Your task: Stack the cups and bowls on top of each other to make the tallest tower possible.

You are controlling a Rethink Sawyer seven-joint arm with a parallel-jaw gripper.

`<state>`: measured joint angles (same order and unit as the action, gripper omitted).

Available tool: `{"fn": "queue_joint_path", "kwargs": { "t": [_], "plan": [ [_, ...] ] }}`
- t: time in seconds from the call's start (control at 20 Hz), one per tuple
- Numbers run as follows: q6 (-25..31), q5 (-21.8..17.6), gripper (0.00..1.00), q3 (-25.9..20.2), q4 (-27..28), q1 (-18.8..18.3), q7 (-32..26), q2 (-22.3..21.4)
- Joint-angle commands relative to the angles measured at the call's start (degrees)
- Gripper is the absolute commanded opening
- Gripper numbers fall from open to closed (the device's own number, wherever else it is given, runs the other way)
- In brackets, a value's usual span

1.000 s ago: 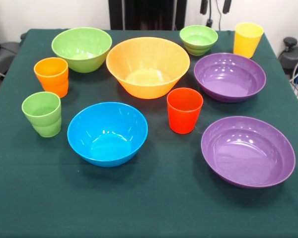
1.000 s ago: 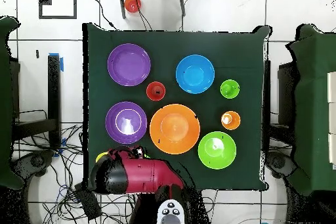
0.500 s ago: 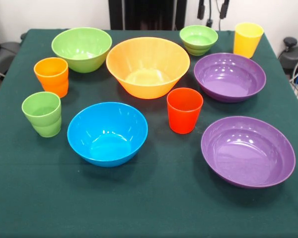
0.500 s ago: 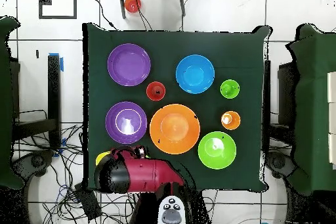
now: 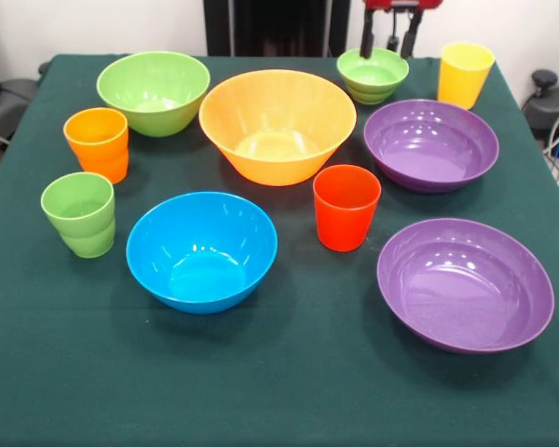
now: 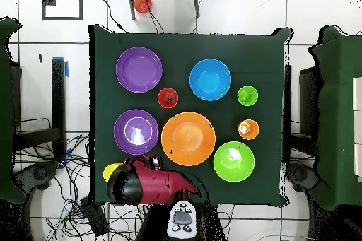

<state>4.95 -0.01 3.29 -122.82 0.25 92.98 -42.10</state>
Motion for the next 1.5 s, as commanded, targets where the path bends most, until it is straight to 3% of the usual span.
{"fn": "queue_joint_path", "kwargs": {
  "t": [0.05,0.4,0.95,1.5],
  "plan": [
    [-6.03,0.23,1.00,-1.71,5.05,1.06,10.37,8.30],
    [-4.58,0.34,1.00,-1.47,4.63,1.25,10.17,7.16],
    [-8.80,-0.52,1.00,-1.83,3.12,1.91,12.58,9.26],
    [-7.88,0.11,1.00,-0.61,7.21,2.42,12.29,12.04]
  ]
}}
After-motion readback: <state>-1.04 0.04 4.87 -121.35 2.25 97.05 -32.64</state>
